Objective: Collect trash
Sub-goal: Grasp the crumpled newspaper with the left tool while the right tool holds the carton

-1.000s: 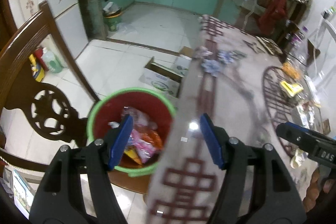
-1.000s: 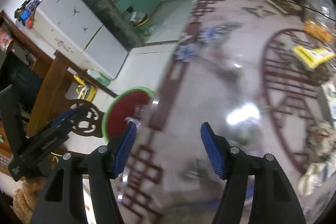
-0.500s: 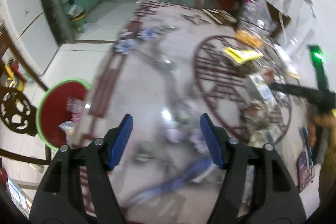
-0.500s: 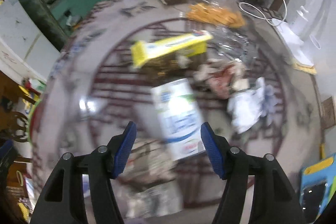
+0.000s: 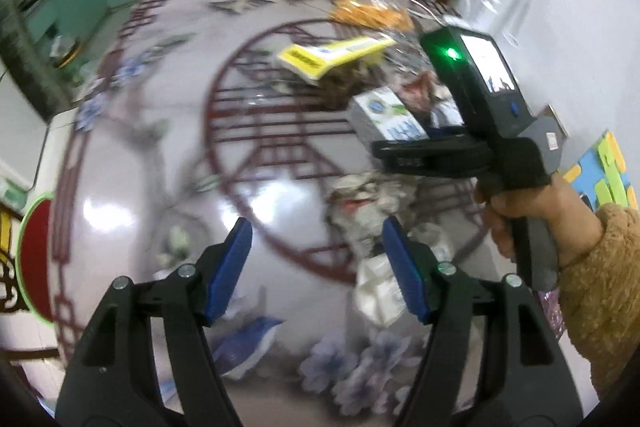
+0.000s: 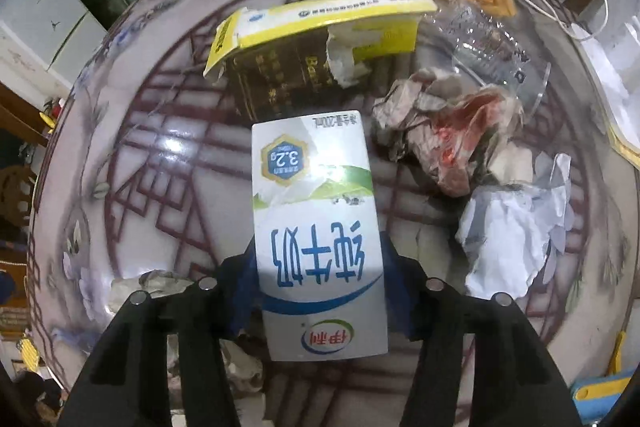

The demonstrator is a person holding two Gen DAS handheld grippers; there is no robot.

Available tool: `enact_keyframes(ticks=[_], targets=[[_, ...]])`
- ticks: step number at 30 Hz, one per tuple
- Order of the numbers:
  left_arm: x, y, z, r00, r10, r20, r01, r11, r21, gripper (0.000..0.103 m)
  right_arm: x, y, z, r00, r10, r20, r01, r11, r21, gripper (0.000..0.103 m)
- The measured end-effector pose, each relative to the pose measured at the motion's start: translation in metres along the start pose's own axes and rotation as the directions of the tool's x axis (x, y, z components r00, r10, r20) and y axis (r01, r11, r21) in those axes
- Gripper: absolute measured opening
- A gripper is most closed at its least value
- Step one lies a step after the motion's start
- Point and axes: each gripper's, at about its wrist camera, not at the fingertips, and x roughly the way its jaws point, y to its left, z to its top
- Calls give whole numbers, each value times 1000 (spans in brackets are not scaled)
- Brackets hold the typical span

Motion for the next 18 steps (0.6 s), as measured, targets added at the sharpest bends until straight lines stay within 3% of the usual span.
enact_keyframes(ticks=[5,9,17,18], targets=[[37,-23,13,997,-39,-64,42,998,52,65,-39,-31,-5,989,77,125,-93,988,125,52],[65,-32,18,990,-61,-125,68,996,53,65,-65,-51,-14,976,94,197,-131,974,184,52],[106,-30,19,970,-105,-220,105,994,-13,65,-74,-62,-27,969,109,222,-167,952,258,53],[107,-26,19,970,-113,-217,109,994,-34,60,-73,-62,-27,969,110,223,-168,950,264,53]])
